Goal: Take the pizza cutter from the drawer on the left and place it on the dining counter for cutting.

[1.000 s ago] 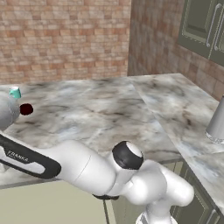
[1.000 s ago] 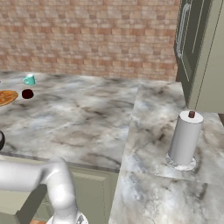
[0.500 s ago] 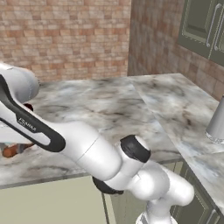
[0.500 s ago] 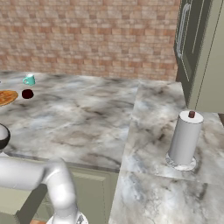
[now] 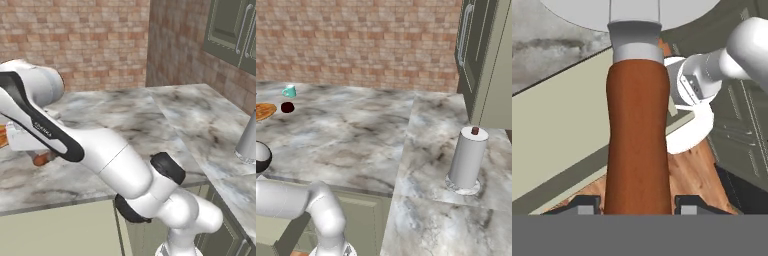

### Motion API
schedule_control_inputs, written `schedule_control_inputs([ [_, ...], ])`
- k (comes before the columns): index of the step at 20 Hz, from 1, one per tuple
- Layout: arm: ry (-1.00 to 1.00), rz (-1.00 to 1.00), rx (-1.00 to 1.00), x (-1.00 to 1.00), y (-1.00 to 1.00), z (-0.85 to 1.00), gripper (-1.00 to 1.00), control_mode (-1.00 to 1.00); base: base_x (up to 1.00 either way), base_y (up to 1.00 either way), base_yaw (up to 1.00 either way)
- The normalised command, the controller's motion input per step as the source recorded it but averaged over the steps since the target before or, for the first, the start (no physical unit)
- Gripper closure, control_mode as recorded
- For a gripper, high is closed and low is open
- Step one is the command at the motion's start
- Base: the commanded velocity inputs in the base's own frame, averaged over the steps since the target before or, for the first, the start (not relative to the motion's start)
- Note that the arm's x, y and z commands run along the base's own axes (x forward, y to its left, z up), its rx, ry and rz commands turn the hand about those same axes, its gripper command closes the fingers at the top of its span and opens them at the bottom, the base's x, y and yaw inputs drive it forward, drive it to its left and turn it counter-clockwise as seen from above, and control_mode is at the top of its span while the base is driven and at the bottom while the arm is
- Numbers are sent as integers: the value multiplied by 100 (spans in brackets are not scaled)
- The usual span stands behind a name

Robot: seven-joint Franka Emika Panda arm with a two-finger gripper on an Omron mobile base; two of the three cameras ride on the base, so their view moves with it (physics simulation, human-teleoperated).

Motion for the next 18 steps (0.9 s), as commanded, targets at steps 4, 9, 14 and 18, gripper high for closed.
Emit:
schedule_control_inputs([
  [4, 1, 0, 0, 32, -70, -13, 100, -100, 0, 0, 0],
  [9, 5, 0, -1, 80, -46, -27, 100, -100, 0, 0, 0],
  [14, 4, 2, 0, 100, -53, -40, 100, -100, 0, 0, 0],
  [18, 0, 7, 0, 76, -36, -60, 100, -100, 0, 0, 0],
])
